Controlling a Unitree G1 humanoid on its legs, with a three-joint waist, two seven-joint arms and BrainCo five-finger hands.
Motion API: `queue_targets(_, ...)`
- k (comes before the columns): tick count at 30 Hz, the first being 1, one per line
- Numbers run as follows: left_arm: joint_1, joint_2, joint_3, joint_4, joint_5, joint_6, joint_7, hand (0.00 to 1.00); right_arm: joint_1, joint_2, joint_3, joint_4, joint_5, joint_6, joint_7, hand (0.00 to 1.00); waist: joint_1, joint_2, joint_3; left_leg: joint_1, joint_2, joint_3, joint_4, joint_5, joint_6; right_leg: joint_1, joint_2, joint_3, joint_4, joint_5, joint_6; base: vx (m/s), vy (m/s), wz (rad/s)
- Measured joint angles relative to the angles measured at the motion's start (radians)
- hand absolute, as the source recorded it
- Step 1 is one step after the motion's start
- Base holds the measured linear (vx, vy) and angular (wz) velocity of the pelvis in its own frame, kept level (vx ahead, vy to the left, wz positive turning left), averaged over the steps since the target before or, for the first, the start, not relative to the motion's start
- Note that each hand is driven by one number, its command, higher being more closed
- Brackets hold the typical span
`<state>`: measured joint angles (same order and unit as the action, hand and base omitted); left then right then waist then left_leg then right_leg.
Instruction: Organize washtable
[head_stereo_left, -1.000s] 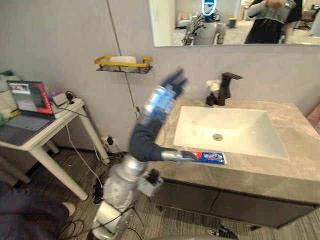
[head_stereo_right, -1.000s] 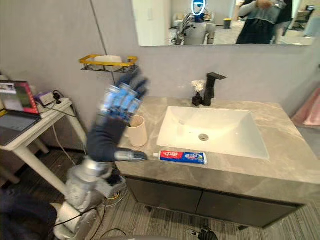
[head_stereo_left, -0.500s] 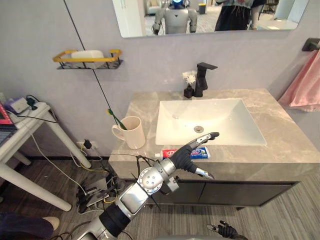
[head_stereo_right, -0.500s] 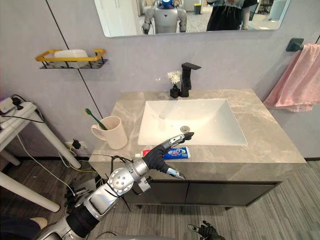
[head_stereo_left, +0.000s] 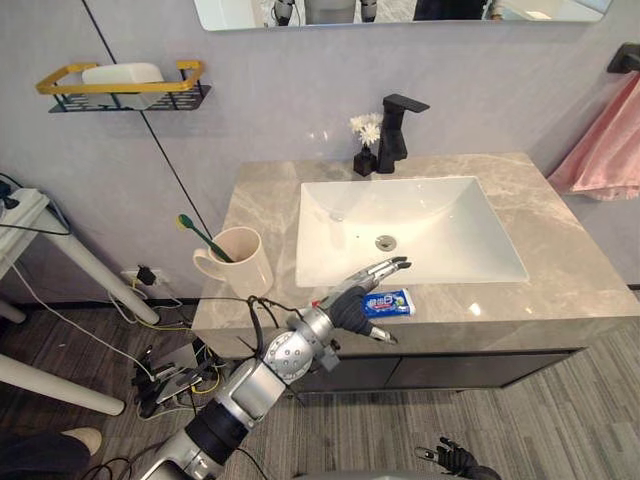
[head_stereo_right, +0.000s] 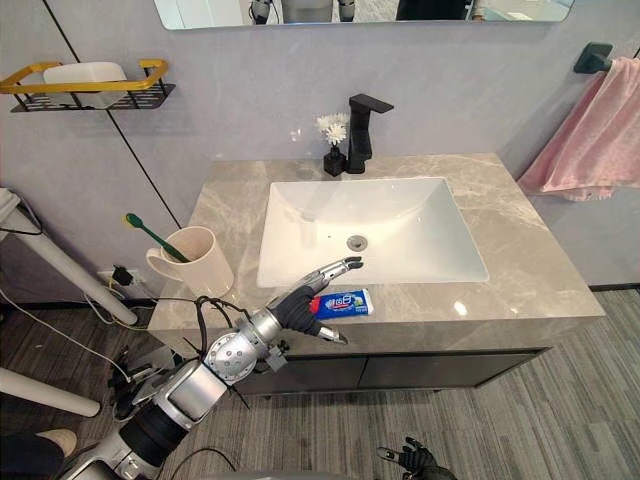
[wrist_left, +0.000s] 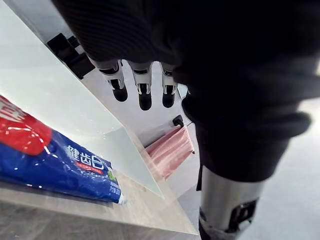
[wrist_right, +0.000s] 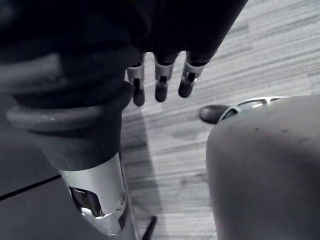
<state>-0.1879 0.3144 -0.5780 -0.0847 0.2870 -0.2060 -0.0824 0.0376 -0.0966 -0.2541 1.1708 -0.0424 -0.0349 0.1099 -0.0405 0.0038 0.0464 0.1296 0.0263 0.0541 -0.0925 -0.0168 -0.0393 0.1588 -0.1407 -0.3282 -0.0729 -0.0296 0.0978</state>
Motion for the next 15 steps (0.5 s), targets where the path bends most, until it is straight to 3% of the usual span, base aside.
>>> queue_targets(15, 0.216, 0.020, 0.065, -0.148, -0.049, -0.009, -0.028, 0.00, 0.020, -0.054, 0.168, -0.007, 0.026, -0.027, 0.003, 0.00, 0.004, 0.022, -0.005, 0.006, -0.002, 0.000, 0.006, -0.006, 0.007, -0.009, -0.004, 0.005, 0.017, 0.000, 0.000, -0.05, -0.007, -0.01)
